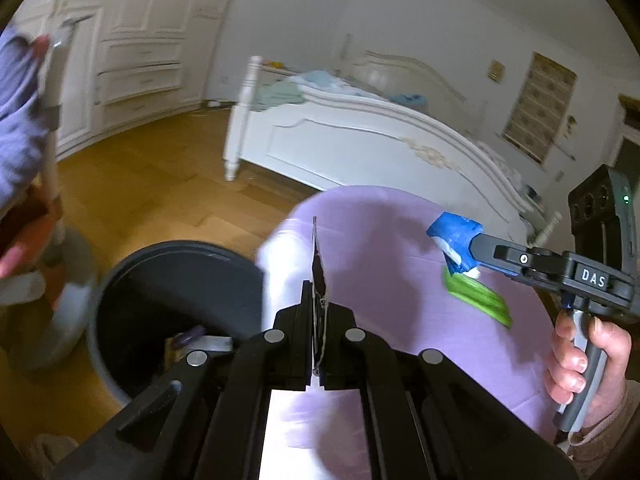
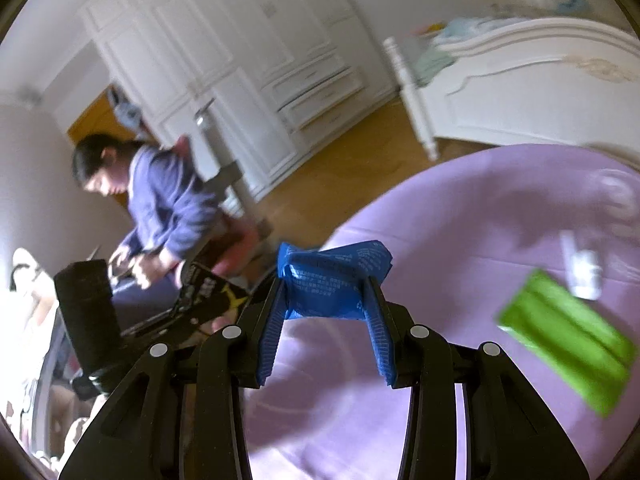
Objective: Collect trash
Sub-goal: 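Carry the snack pack and blue wrapper over the bin and open both tools, then grasp the green wrapper with the left tool while the right tool grasps the white plastic piece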
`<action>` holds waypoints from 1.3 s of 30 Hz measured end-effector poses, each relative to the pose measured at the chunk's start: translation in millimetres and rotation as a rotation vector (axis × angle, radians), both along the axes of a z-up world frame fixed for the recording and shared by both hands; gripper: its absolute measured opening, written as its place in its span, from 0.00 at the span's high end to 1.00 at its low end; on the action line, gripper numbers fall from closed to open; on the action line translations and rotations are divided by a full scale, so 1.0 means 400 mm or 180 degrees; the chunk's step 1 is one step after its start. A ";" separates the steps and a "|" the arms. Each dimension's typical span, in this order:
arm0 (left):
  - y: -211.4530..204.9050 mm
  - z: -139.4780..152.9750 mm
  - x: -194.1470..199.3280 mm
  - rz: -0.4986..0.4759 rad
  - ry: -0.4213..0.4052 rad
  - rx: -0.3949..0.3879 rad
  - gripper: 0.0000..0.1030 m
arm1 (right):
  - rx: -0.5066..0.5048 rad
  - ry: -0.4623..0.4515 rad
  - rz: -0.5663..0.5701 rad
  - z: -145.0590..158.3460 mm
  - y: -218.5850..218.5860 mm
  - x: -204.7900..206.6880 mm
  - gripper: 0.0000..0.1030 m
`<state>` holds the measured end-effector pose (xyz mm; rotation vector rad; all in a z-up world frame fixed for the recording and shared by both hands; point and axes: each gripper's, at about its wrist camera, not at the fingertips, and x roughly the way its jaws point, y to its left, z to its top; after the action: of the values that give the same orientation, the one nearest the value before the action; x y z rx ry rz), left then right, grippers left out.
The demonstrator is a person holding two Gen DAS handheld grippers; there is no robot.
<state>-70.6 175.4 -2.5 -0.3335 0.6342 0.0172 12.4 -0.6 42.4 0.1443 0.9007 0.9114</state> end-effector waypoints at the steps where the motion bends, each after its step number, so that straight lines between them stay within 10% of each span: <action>1: 0.018 -0.007 -0.007 0.0057 0.0002 -0.0028 0.97 | -0.0024 0.0030 0.0088 -0.006 0.041 -0.001 0.61; 15: 0.226 -0.099 -0.065 0.0541 0.0142 -0.0321 0.97 | -0.0314 0.0377 0.0599 -0.132 0.419 0.017 0.61; 25: 0.255 -0.137 -0.042 0.0571 0.0228 -0.0356 0.94 | -0.0382 0.0467 0.0667 -0.171 0.494 0.041 0.61; 30: 0.263 -0.130 -0.036 0.0613 0.0310 -0.0302 0.91 | -0.0267 0.0487 0.0659 -0.160 0.490 0.052 0.43; 36: 0.256 -0.097 -0.065 0.0761 0.0156 -0.0181 0.32 | -0.0189 0.0457 0.0601 -0.139 0.449 0.058 0.43; 39: 0.245 -0.082 -0.063 0.0758 0.0124 -0.0157 0.31 | -0.0120 0.0490 0.0537 -0.134 0.410 0.058 0.43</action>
<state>-95.8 273.3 -35.1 -0.4560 0.6313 0.2367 35.6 163.2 -11.3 0.1081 1.0847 1.0496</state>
